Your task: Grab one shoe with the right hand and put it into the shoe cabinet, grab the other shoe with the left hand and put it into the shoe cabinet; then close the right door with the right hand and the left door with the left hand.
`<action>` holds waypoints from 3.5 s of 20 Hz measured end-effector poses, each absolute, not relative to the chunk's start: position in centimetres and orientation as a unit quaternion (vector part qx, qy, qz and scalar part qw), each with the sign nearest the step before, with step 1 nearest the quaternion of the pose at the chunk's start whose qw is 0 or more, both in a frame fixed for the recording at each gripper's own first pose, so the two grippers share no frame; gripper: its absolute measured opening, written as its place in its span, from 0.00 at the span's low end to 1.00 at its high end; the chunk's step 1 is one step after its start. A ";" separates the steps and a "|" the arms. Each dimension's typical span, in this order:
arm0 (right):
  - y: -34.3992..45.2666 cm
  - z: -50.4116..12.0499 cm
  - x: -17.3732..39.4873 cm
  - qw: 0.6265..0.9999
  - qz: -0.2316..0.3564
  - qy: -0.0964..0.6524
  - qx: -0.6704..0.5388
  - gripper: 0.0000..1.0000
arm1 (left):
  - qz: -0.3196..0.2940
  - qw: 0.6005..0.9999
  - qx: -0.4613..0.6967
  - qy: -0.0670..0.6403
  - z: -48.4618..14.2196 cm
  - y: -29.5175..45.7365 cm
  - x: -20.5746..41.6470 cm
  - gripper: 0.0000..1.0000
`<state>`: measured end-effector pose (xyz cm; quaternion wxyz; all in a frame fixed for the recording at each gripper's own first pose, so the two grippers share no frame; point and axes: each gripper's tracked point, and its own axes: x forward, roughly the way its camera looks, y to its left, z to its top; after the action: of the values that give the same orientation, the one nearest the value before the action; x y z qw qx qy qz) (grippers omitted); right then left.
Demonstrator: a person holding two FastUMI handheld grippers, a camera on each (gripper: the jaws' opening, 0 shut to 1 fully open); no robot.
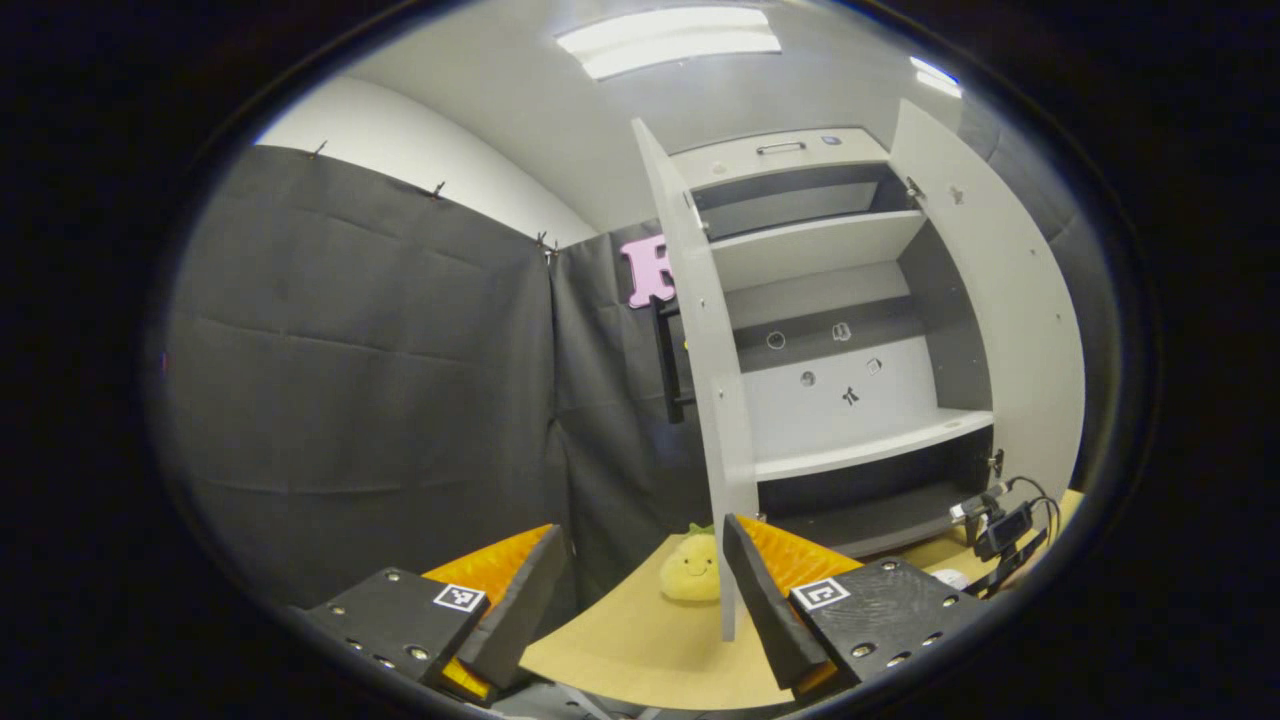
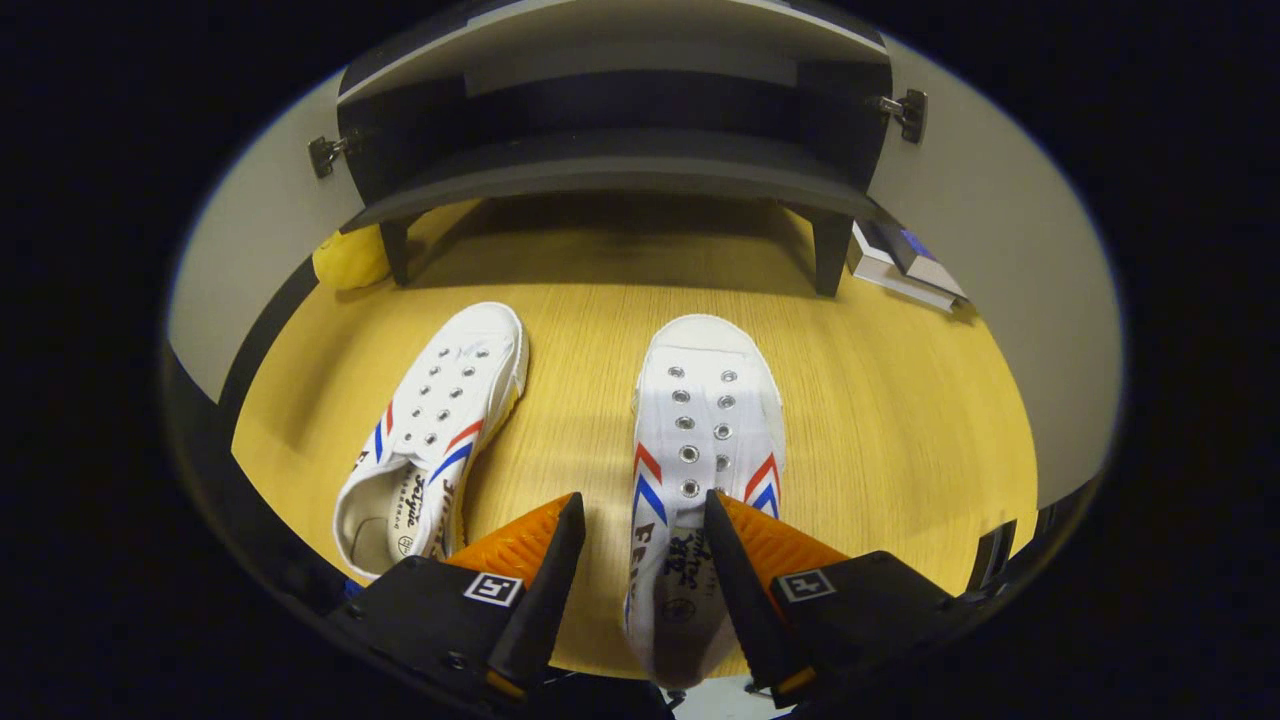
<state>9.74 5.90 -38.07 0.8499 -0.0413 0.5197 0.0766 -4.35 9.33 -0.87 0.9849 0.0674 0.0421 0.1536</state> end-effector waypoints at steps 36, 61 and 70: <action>9.6 -14.0 13.5 0.936 0.184 0.286 0.090 0.01 | 0.159 0.984 0.071 0.030 -0.9 10.2 -4.4 0.94; 13.0 -4.7 44.5 0.971 0.081 0.225 -0.008 0.01 | 0.228 0.969 0.066 0.071 -2.9 15.2 -8.3 0.94; 13.1 -4.8 45.8 0.973 0.059 0.221 -0.027 0.19 | 0.200 0.975 0.065 0.072 -3.0 13.5 -6.5 0.95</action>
<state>45.82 13.05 -4.78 0.9731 -0.0266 0.2210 0.0593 -6.51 13.50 -3.01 0.9750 0.0647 0.0719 0.2003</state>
